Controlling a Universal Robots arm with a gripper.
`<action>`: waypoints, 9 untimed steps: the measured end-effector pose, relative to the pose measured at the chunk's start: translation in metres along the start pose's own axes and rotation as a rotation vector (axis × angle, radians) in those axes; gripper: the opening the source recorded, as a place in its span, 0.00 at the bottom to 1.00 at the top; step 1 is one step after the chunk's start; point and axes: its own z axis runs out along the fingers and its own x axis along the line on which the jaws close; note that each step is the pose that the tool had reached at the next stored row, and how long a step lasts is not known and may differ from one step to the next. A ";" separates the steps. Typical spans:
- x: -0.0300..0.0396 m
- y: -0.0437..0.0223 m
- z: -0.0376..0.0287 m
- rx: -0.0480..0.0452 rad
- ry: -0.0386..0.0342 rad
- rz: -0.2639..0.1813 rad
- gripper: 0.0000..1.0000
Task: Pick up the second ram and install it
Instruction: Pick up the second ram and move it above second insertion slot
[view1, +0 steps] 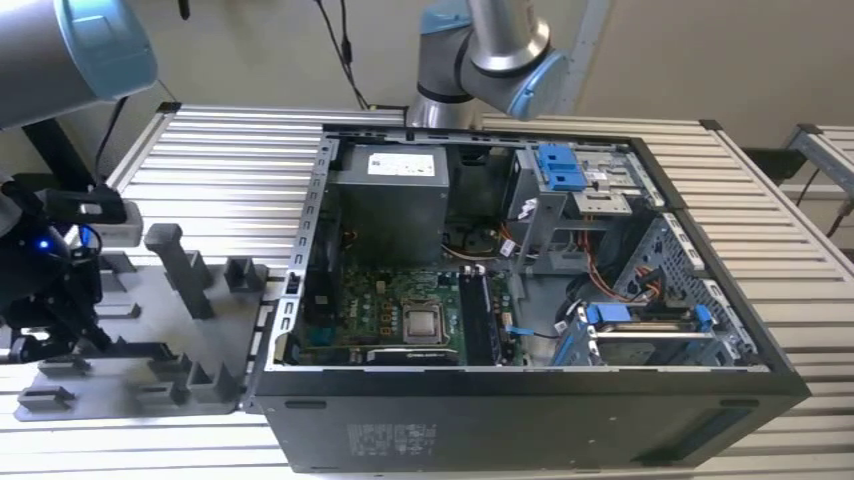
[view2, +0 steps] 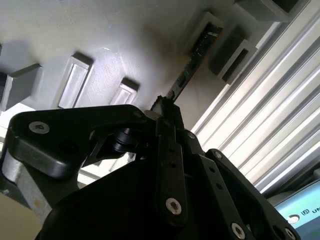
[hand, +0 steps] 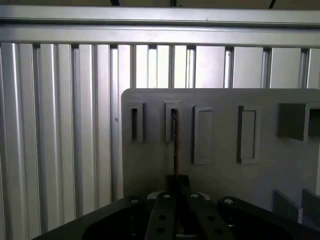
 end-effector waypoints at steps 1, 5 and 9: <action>0.0000 0.0000 -0.0014 -0.0001 0.0001 0.000 0.13; 0.0000 -0.0001 -0.0057 0.0000 0.0001 0.001 0.13; -0.0001 -0.0002 -0.0102 0.0000 0.0001 0.002 0.13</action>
